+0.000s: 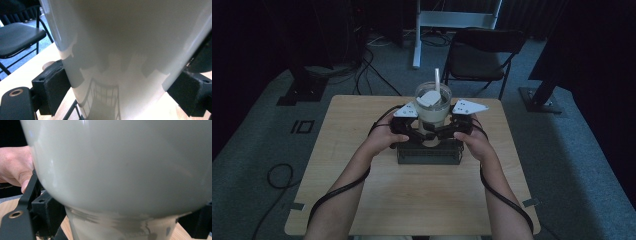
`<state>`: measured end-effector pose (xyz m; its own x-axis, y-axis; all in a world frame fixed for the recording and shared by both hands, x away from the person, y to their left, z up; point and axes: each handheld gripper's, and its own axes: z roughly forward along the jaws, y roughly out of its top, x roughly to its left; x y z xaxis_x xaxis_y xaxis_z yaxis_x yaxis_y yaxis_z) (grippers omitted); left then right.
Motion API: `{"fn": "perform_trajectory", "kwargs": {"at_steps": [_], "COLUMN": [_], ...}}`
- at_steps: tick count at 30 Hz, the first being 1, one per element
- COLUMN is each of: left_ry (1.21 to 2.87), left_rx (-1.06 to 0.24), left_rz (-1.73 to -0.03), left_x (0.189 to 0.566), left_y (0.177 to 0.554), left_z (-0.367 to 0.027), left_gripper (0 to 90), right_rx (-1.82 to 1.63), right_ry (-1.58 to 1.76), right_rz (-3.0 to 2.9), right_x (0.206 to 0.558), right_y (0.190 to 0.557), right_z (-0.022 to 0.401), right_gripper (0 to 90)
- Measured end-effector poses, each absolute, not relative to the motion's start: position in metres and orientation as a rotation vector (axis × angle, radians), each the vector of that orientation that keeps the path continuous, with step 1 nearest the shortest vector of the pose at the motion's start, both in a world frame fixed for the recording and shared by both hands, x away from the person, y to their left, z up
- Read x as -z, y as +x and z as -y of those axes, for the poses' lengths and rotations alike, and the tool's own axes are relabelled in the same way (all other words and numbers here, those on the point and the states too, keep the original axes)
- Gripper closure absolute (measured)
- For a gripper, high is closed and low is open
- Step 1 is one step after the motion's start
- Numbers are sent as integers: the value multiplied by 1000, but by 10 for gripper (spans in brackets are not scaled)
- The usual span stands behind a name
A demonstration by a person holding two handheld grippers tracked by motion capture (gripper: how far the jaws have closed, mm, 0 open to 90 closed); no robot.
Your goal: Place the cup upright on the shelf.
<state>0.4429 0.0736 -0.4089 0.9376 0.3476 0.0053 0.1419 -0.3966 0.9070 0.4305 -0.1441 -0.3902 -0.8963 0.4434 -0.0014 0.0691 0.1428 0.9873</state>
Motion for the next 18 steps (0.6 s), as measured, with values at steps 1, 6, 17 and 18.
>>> {"fn": "perform_trajectory", "kwargs": {"at_steps": [1, 6, 17, 18], "left_ry": [1984, 2002, 2050, 2058], "left_rx": [-227, -238, -232, -228], "left_rz": [-357, -366, -400, -403], "left_x": [410, 418, 438, 440], "left_y": [444, 447, 445, 445], "left_z": [-73, -71, -67, -67], "left_gripper": [111, 111, 110, 110], "right_rx": [-1817, -1799, -1763, -1758], "right_ry": [498, 527, 575, 578], "right_rz": [-2131, -2138, -2179, -2186], "right_x": [392, 400, 420, 422], "right_y": [432, 435, 436, 436], "right_z": [144, 144, 146, 146], "right_gripper": [94, 94, 93, 93]}}
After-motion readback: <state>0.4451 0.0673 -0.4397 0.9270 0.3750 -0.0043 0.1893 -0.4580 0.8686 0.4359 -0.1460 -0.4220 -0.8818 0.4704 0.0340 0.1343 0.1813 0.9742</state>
